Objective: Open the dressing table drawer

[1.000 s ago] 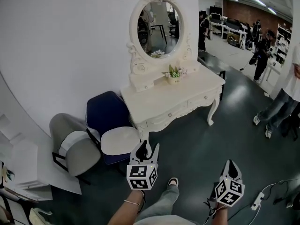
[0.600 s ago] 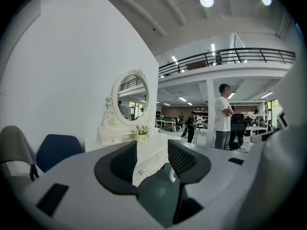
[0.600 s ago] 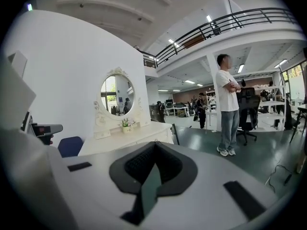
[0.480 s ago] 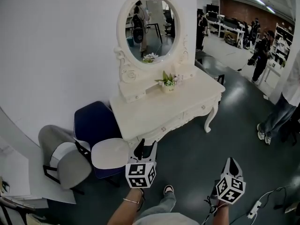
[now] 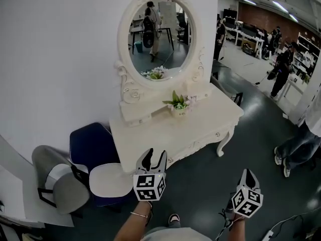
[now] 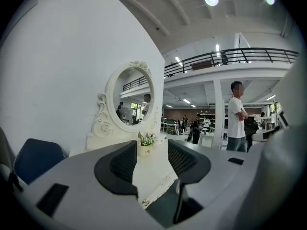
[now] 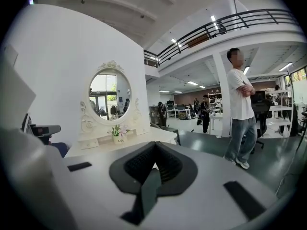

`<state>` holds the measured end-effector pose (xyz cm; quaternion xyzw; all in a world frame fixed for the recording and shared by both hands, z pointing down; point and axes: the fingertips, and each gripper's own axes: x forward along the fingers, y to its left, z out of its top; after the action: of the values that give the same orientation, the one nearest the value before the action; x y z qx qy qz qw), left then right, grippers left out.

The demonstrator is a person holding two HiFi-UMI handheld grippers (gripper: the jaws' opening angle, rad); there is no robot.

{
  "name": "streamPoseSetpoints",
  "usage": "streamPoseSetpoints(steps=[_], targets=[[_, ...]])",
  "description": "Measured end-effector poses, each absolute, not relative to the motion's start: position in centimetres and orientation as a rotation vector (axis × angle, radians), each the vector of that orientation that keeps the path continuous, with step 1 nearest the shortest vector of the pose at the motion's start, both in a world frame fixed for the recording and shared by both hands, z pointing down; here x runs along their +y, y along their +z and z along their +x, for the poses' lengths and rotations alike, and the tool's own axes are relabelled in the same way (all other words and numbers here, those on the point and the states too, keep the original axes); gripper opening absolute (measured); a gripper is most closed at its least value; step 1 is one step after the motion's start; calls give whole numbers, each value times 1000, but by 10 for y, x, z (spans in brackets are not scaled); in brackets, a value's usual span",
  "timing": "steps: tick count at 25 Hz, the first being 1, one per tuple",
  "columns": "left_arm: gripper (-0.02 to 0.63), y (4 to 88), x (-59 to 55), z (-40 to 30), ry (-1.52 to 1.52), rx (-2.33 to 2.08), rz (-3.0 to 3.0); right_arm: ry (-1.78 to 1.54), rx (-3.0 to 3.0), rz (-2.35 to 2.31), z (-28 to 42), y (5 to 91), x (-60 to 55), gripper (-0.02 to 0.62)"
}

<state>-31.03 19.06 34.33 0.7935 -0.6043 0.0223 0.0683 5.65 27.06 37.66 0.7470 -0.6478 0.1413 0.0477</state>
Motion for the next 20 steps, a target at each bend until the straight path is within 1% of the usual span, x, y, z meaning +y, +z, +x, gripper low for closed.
streamPoseSetpoints(steps=[13,20], targets=[[201,363,119,-313,103,-1836,2332,538,-1938,2242,67,405,186,6],[201,371,74,-314,74,-1928,2252,516,-2011,2197,79,407,110,6]])
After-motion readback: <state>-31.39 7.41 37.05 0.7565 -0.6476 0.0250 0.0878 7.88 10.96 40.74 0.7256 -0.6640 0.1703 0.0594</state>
